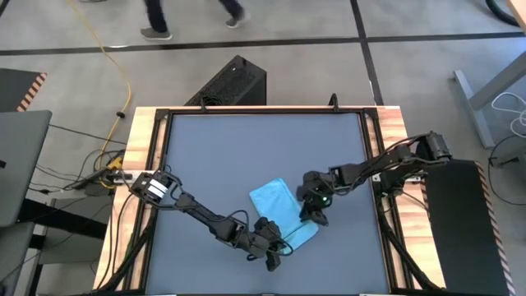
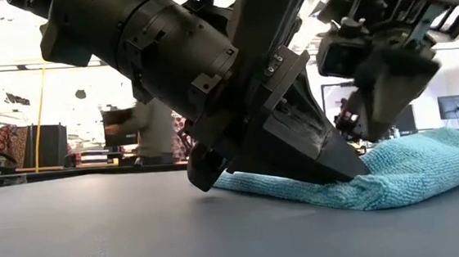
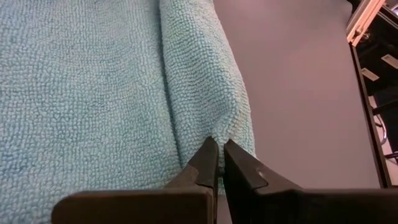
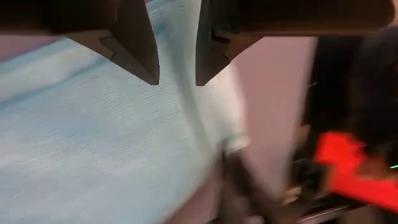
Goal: Roll towel into tight, uniform cylinder
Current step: Roll the blue microfiber cloth
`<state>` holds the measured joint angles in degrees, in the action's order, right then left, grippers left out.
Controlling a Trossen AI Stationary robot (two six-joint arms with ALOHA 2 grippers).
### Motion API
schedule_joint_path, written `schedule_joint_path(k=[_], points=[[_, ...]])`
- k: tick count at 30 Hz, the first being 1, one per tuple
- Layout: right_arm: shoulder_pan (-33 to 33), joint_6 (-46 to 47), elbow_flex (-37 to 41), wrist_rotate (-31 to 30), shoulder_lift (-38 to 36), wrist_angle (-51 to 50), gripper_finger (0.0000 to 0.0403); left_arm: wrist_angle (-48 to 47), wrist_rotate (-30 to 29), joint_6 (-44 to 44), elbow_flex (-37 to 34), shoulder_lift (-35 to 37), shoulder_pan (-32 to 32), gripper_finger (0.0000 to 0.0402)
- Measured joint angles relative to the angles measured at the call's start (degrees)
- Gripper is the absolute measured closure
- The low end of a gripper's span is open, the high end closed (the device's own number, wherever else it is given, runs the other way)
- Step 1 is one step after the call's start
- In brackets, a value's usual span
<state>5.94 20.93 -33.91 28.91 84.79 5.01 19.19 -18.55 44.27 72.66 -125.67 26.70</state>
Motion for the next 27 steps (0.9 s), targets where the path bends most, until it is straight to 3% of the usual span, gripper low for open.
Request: schedule_joint_path(k=[2,12,27], points=[[0.45,0.02,0.00,-4.13,0.62,0.94,0.0282,0.23,0.14,0.00,0.00,0.00,0.00,0.0401],[1.19,-3.03,0.02,-12.69,1.39,2.14,0.0296,1.11,0.22,1.49,-0.02,0.00,0.04,0.0401],[1.04,-4.57,-0.07,-13.36,8.44,6.43,0.0296,2.96,-0.77,2.15,-0.07,-0.04,0.00,0.0401]])
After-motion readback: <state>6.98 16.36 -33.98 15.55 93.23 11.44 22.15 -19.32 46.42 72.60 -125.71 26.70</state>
